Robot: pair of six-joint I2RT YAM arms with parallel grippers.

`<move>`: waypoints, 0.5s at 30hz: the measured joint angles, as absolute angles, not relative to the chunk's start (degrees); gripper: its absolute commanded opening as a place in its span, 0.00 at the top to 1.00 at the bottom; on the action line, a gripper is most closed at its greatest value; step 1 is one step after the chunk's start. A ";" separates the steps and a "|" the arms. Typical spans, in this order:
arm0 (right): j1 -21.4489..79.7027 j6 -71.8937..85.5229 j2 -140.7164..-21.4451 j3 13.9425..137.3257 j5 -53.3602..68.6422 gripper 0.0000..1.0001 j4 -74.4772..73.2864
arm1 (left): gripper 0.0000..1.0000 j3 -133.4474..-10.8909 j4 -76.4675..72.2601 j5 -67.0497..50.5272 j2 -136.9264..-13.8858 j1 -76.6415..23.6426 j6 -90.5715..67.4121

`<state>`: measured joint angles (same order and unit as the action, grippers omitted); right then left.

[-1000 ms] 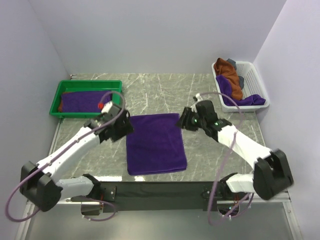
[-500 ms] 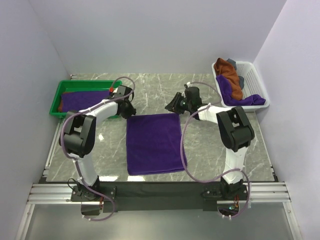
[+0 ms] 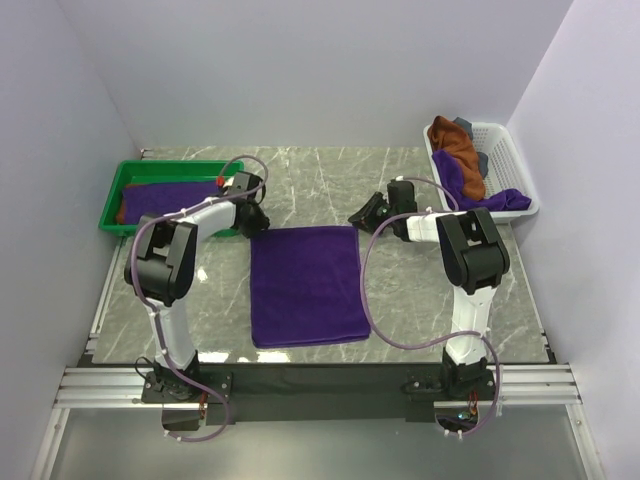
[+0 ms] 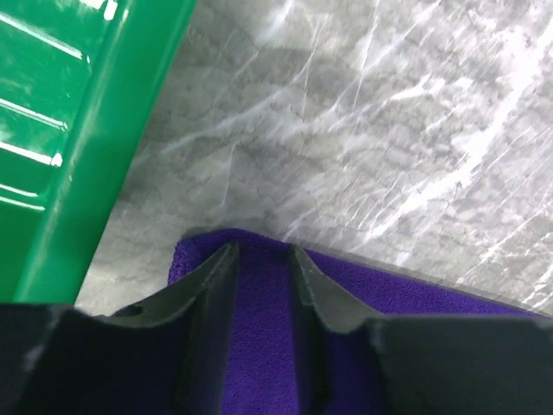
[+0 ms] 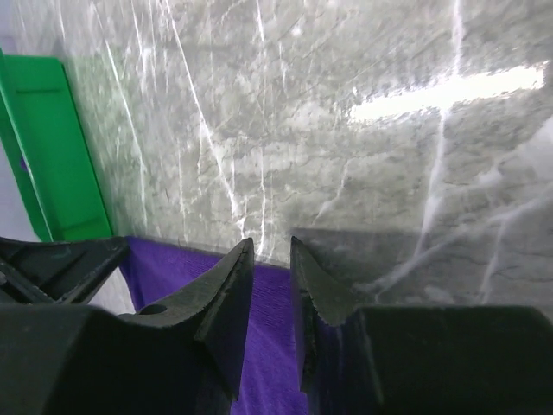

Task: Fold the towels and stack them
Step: Fold the towel

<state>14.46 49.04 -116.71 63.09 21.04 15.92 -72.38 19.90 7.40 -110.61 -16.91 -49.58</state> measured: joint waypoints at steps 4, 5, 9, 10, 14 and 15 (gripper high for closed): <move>14.41 46.96 -116.03 63.72 19.97 0.68 13.87 | 0.48 -74.28 20.97 7.75 -111.24 -16.91 -48.73; 14.41 45.87 -115.50 63.86 19.46 0.68 12.78 | 0.45 -74.63 21.30 7.81 -111.22 -16.95 -48.53; 14.44 41.50 -111.68 64.14 17.63 0.67 7.22 | 0.32 -75.55 23.20 8.51 -109.62 -18.09 -47.46; 14.52 40.32 -110.39 64.49 17.32 0.67 5.80 | 0.31 -75.55 24.08 8.80 -108.44 -18.76 -47.40; 15.51 35.68 -104.97 65.78 17.02 0.67 1.96 | 0.36 -74.76 26.57 10.02 -101.03 -23.99 -47.48; 16.14 34.59 -103.59 65.82 17.08 0.67 1.48 | 0.37 -74.17 27.03 10.44 -98.56 -26.13 -47.48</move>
<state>16.14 34.59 -103.59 65.82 17.08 1.48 -74.17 27.03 10.44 -98.56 -26.13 -47.48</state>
